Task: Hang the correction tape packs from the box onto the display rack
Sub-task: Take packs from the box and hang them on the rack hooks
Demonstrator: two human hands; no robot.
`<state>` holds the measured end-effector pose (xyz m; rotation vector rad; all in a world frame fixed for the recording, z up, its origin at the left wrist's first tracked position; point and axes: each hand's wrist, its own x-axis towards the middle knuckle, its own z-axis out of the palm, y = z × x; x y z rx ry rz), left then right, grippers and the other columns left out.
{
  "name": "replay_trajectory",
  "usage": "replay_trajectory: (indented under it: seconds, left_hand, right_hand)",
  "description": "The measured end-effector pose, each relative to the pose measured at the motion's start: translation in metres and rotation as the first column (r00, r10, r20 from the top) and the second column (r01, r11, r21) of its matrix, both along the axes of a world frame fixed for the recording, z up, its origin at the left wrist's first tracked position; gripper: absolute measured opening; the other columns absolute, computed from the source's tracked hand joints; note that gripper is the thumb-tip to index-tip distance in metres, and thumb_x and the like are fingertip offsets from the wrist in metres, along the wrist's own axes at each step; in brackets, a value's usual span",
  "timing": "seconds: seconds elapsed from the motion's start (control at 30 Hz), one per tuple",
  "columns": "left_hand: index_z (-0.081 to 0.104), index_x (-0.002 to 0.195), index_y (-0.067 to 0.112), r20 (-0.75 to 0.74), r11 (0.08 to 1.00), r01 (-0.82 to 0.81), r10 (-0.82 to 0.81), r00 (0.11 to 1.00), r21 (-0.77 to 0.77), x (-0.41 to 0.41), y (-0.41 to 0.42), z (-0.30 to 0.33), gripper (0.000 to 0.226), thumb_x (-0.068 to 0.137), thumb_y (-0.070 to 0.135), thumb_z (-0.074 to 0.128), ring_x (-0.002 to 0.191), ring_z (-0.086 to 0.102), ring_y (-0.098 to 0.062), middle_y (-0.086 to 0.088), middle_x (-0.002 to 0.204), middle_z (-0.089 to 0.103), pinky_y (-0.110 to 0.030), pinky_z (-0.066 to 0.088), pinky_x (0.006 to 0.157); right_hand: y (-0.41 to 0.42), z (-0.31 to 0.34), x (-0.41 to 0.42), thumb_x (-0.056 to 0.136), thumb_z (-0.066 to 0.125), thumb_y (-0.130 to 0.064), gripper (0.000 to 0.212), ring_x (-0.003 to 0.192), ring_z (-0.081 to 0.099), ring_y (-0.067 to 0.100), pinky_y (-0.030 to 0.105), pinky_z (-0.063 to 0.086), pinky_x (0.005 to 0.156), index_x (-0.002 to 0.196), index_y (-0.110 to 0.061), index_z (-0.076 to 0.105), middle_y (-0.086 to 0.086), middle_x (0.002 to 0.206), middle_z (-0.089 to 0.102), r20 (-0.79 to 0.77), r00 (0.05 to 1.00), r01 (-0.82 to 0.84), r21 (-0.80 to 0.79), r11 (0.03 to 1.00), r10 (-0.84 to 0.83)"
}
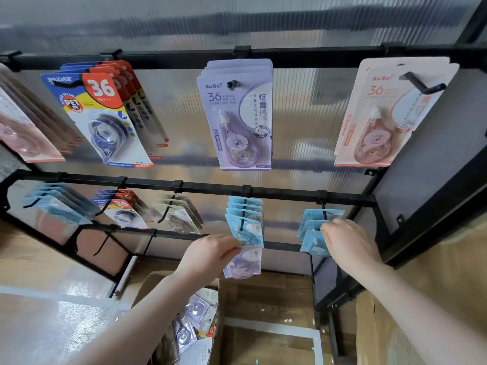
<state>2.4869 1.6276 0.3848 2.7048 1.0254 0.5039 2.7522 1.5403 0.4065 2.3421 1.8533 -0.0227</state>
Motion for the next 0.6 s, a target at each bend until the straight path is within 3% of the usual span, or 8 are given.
replay_trajectory:
  seconds: [0.1,0.23,0.4,0.6]
  left_hand:
    - [0.067,0.078,0.018,0.019,1.000,-0.003,0.003,1.000,0.015,-0.001,-0.001,0.001,0.032,0.087,0.037,0.043,0.053,0.055,-0.009,0.007,0.068,0.064,-0.008,0.026,0.044]
    - [0.068,0.079,0.017,0.010,1.000,-0.015,0.014,1.000,0.016,-0.004,-0.002,0.001,0.019,0.084,0.029,0.053,0.054,0.056,-0.009,0.007,0.069,0.065,-0.006,0.023,0.046]
    - [0.068,0.081,0.019,0.000,0.999,-0.033,0.033,0.999,0.004,-0.010,-0.005,-0.004,0.024,0.086,0.032,0.048,0.054,0.057,-0.010,0.007,0.068,0.064,-0.007,0.025,0.047]
    - [0.068,0.082,0.020,-0.023,0.998,-0.053,0.054,0.998,0.014,-0.015,-0.006,-0.002,0.018,0.085,0.028,0.052,0.055,0.057,-0.010,0.008,0.068,0.065,-0.006,0.023,0.048]
  right_hand:
    - [0.003,-0.001,-0.001,0.087,0.061,-0.040,0.042,0.107,0.055,0.012,0.023,0.050,0.082,0.122,-0.019,0.050,0.001,0.119,0.056,0.002,1.000,0.010,-0.025,1.000,-0.010]
    - [0.007,0.001,-0.003,0.088,0.059,-0.041,0.041,0.103,0.057,0.011,0.021,0.052,0.078,0.121,-0.019,0.049,0.000,0.118,0.057,-0.023,0.999,0.045,-0.012,0.999,-0.045]
    - [0.012,0.001,-0.002,0.092,0.054,-0.036,0.034,0.092,0.061,0.011,0.018,0.047,0.065,0.121,-0.019,0.048,0.001,0.112,0.057,-0.010,0.997,0.077,0.014,0.997,-0.077]
    - [0.024,-0.003,0.005,0.084,0.064,-0.040,0.041,0.099,0.056,0.014,0.023,0.052,0.074,0.118,-0.020,0.054,0.001,0.109,0.056,0.070,0.997,0.041,0.023,0.999,-0.042]
